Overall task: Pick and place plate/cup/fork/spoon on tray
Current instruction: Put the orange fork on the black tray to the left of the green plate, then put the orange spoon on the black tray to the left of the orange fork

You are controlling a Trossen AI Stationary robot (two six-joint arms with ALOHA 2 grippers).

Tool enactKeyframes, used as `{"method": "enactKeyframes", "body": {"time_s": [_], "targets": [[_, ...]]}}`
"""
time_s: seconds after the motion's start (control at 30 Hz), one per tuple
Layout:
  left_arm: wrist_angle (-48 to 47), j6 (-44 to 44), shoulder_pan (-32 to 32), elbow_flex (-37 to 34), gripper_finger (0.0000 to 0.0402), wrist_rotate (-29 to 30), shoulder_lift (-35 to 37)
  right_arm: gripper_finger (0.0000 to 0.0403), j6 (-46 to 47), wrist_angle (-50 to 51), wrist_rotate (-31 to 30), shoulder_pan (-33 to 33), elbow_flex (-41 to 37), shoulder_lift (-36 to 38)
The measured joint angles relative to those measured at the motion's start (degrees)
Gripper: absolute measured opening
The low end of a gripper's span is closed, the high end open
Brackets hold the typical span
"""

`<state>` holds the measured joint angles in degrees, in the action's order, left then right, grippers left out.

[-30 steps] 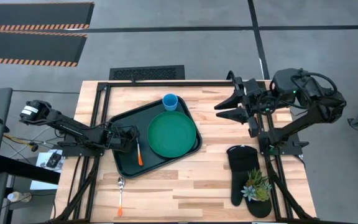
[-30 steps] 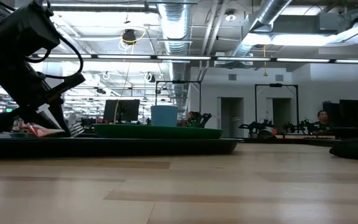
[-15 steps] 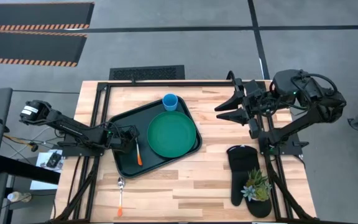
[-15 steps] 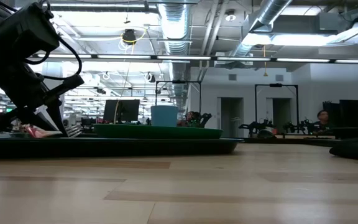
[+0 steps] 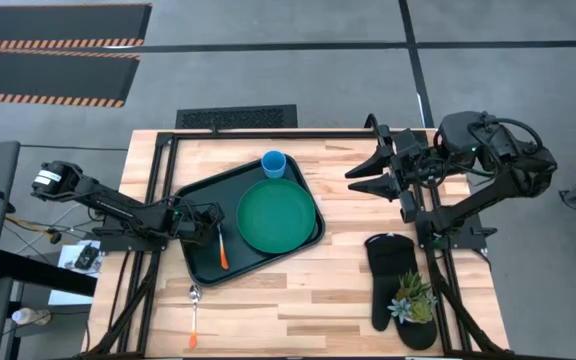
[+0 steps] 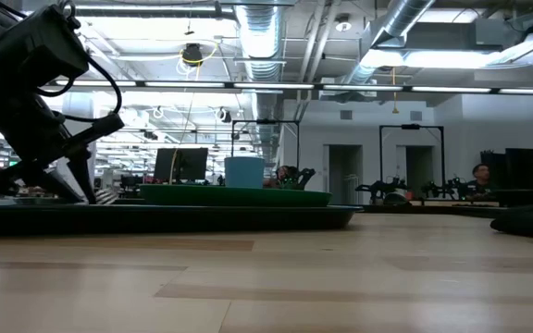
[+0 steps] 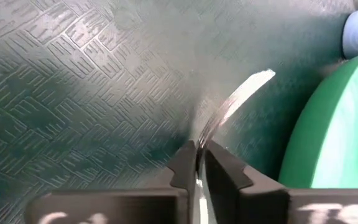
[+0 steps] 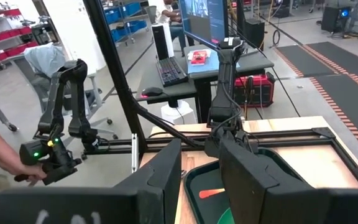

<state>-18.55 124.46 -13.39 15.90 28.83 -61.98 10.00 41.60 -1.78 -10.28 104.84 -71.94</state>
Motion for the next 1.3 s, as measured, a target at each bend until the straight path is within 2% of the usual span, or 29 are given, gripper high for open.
{"method": "enactKeyframes", "body": {"time_s": [0.3, 0.5, 1.3], "targets": [[0.1, -0.3, 0.0, 0.0, 0.0097, -1.0, 0.0, 0.0134, 0.0, 0.0, 0.1, -0.5, 0.0, 0.0], [0.3, -0.7, 0.0, 0.0, 0.0128, -0.9, 0.1, 0.0134, 0.0, 0.0, 0.3, -0.7, 0.0, 0.0], [5.5, -5.6, 0.0, 0.2, 0.0135, 2.7, 1.0, 0.0134, 0.1, 1.4, 0.3, -0.7, 0.0, 0.0]]}}
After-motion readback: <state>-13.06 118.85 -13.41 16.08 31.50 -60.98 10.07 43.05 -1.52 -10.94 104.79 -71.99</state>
